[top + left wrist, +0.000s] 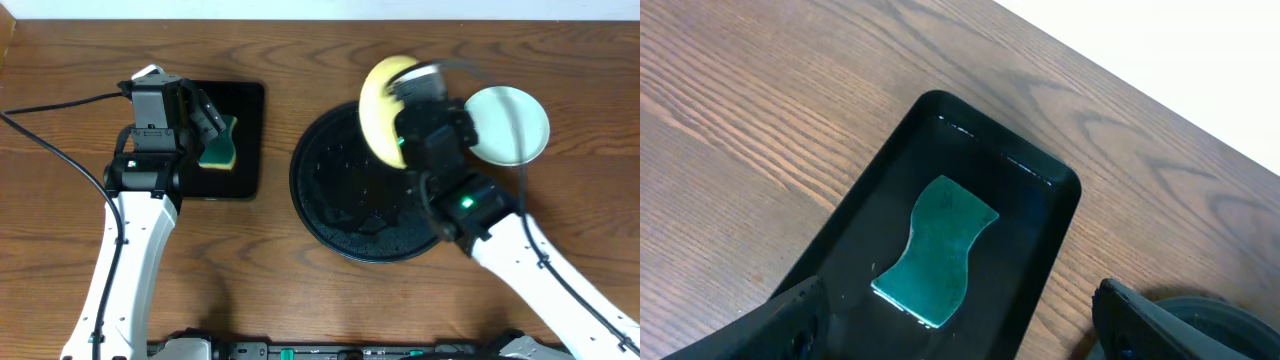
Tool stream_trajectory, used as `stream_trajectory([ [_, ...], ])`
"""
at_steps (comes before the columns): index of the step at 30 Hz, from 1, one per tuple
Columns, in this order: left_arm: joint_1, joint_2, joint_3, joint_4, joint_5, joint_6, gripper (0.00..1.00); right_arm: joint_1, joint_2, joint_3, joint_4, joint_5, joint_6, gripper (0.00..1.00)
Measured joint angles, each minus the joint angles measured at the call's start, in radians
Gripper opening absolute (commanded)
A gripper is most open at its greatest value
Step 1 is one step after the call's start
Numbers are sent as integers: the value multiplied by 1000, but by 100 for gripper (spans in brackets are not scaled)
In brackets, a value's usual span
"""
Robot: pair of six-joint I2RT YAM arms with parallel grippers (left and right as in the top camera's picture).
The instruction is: Clean dirty plates on tray and stack at the side
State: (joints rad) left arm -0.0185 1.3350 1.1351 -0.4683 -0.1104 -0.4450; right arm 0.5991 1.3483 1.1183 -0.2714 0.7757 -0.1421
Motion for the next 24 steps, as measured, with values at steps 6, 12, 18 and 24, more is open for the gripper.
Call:
stream_trajectory([
  [6, 0, 0, 0, 0, 0, 0, 85, -195, 0, 0, -89, -195, 236, 1],
  [12, 0, 0, 0, 0, 0, 0, 85, -483, 4, 0, -128, -442, 440, 1],
  [18, 0, 0, 0, 0, 0, 0, 85, -772, 57, 0, -170, -583, 570, 1],
  [24, 0, 0, 0, 0, 0, 0, 85, -917, 190, 0, -145, -616, 677, 1],
])
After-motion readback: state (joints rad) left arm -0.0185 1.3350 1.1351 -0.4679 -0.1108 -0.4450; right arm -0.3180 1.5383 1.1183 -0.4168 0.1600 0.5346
